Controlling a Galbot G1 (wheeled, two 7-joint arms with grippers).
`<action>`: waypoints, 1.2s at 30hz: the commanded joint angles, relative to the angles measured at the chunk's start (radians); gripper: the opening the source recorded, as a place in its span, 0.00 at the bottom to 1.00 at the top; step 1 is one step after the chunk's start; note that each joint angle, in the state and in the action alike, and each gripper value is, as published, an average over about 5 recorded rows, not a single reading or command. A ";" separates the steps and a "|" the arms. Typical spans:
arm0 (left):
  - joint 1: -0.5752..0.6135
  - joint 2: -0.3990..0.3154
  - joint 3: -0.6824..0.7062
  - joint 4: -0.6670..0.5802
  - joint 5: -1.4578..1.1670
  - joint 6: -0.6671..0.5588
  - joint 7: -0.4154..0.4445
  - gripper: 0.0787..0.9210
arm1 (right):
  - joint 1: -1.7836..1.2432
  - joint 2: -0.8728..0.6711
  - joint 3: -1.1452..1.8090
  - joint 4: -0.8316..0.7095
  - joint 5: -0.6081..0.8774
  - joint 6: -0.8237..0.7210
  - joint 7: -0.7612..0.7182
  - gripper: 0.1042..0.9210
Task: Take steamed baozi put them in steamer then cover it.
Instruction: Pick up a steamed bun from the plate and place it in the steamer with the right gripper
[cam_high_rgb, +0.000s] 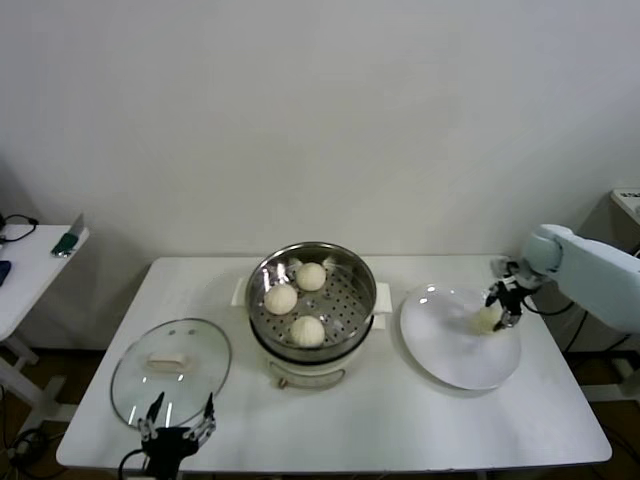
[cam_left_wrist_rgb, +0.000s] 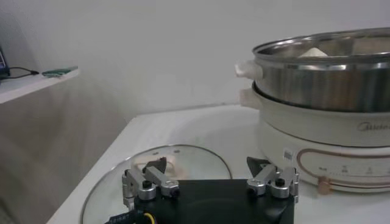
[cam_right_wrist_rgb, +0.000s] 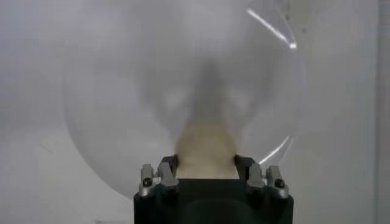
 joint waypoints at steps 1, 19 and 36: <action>0.000 0.008 0.002 -0.004 0.001 0.004 0.002 0.88 | 0.536 -0.021 -0.373 0.338 0.296 -0.085 -0.016 0.65; -0.012 0.021 0.012 -0.022 -0.006 0.018 0.007 0.88 | 0.750 0.333 -0.366 0.728 0.762 -0.372 0.203 0.65; -0.011 0.023 -0.003 -0.035 -0.022 0.030 0.010 0.88 | 0.428 0.480 -0.402 0.551 0.618 -0.470 0.385 0.65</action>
